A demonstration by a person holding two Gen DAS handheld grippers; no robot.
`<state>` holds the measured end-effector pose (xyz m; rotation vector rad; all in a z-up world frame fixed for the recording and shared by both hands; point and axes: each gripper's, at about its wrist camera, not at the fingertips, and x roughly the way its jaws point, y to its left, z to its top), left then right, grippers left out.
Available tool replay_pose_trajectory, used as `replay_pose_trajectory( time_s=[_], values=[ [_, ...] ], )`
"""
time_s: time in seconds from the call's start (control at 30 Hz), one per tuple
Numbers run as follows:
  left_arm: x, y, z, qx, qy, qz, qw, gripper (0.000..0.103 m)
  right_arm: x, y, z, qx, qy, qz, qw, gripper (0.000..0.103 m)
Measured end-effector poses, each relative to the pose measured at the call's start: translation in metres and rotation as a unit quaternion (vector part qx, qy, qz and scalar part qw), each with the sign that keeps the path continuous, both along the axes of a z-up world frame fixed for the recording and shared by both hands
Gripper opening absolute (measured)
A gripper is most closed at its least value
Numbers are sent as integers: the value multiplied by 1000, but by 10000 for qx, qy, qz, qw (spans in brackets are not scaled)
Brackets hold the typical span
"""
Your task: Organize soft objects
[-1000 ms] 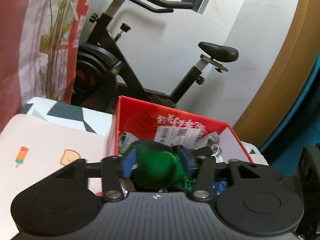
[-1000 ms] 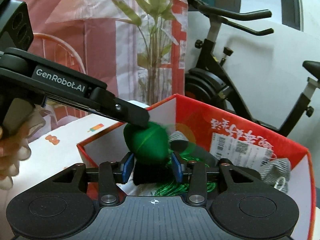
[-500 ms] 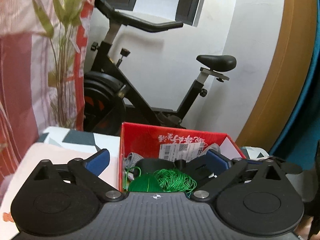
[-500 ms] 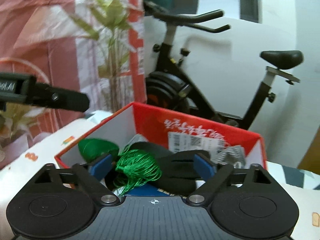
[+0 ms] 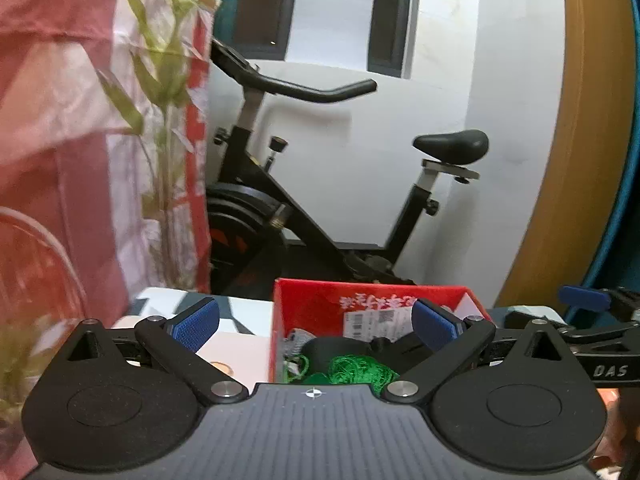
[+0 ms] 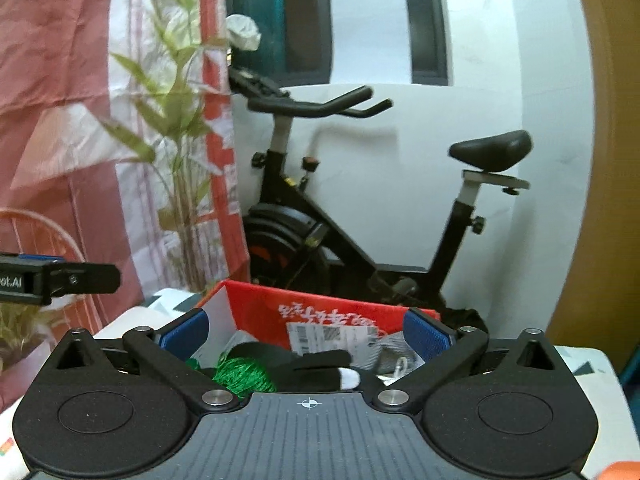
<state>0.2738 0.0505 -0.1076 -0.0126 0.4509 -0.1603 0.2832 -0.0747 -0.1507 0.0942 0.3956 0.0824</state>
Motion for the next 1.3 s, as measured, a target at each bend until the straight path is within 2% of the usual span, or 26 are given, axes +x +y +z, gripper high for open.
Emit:
replay_pose_trajectory(
  time_s=[0.17, 0.23, 0.33, 0.47, 0.6, 0.77, 0.9, 1.03, 1.17, 1.3],
  values=[
    [-15, -10, 18, 308, 5, 447, 9985, 103, -20, -6, 17, 66, -100, -100, 9999, 103],
    [-24, -12, 25, 393, -92, 454, 9982, 103, -29, -7, 24, 103, -162, -81, 9998, 103],
    [-41, -13, 37, 311, -264, 394, 9984, 103, -44, -10, 37, 127, -270, -129, 9995, 103],
    [-68, -14, 52, 70, -510, 65, 9987, 103, -68, -17, 57, 229, -465, -307, 9982, 103],
    [-95, -18, 69, 8, -595, 92, 9982, 103, -95, -24, 78, 316, -649, -349, 9968, 103],
    [-130, -26, 83, 91, -761, 222, 9968, 103, -133, -17, 100, -37, -828, -544, 9951, 103],
    [-159, -29, 89, 125, -796, 303, 9963, 103, -167, -12, 111, -61, -897, -549, 9944, 103],
    [-192, -34, 94, 416, -940, 600, 9929, 103, -198, -10, 121, 13, -902, -677, 9936, 103],
    [-219, -34, 102, 343, -963, 506, 9935, 103, -227, -10, 125, 122, -906, -714, 9933, 103],
    [-238, -42, 104, 513, -1027, 491, 9922, 103, -248, -8, 123, 117, -894, -723, 9933, 103]
  ],
)
